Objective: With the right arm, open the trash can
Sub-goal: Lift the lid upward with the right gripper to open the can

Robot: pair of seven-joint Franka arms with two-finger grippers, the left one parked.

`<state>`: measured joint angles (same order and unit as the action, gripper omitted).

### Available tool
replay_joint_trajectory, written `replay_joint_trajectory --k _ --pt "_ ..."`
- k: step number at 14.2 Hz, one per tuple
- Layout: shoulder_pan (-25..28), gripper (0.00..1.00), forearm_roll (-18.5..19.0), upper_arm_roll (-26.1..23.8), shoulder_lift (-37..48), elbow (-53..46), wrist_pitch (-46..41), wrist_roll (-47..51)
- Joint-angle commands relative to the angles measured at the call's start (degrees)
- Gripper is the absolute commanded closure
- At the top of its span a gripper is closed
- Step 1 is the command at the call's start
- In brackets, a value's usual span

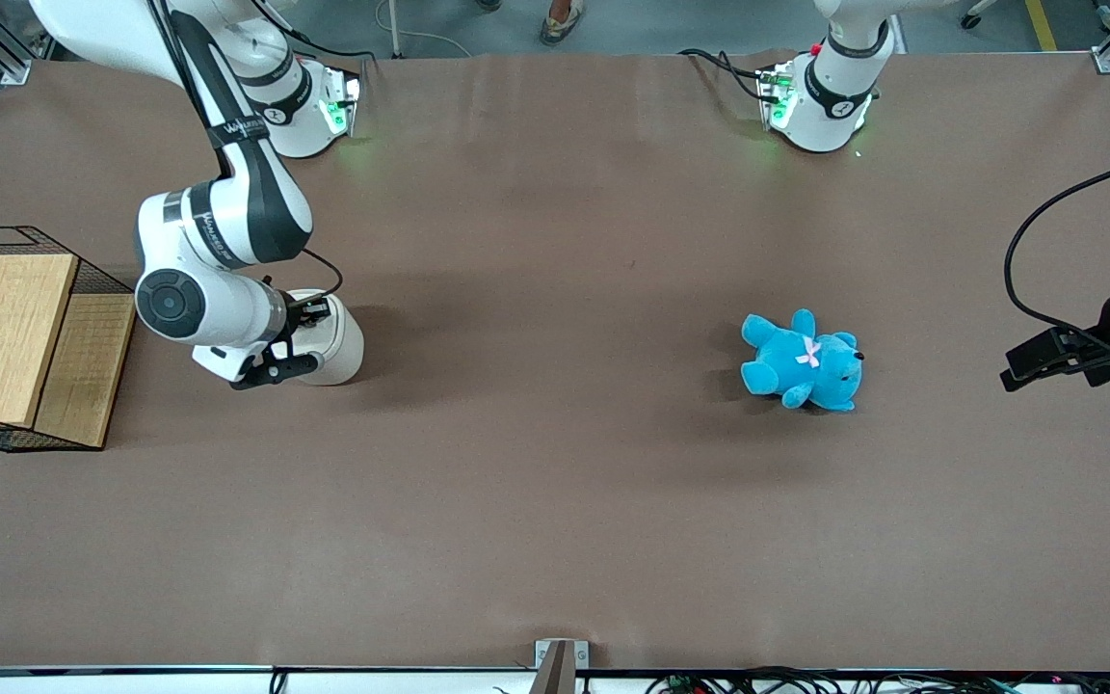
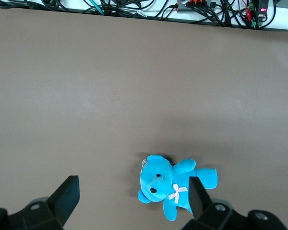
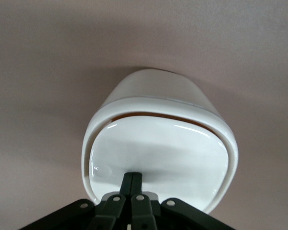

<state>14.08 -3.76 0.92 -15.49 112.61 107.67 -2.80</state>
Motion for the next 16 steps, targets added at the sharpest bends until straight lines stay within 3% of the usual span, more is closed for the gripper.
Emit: replay_joint_trajectory --k 1,5,6,7,8,9,16 --pt "-0.63 1.0 -0.55 0.58 -0.16 -9.82 -11.73 -0.63" --pt "-1.69 0.99 0.06 0.67 1.94 -21.89 -20.65 -0.55" --pt "-2.82 0.96 0.06 0.67 3.08 -23.12 -20.65 -0.54" --pt "-4.05 0.86 0.06 0.58 3.88 -24.35 -20.65 -0.54" --pt "-4.84 0.5 0.06 0.67 4.41 -25.24 -20.65 -0.63" --pt "-5.63 0.01 0.5 0.75 5.11 -25.42 -20.13 -0.63" --pt "-10.04 0.0 1.47 0.58 11.69 -25.77 -14.94 -0.46"
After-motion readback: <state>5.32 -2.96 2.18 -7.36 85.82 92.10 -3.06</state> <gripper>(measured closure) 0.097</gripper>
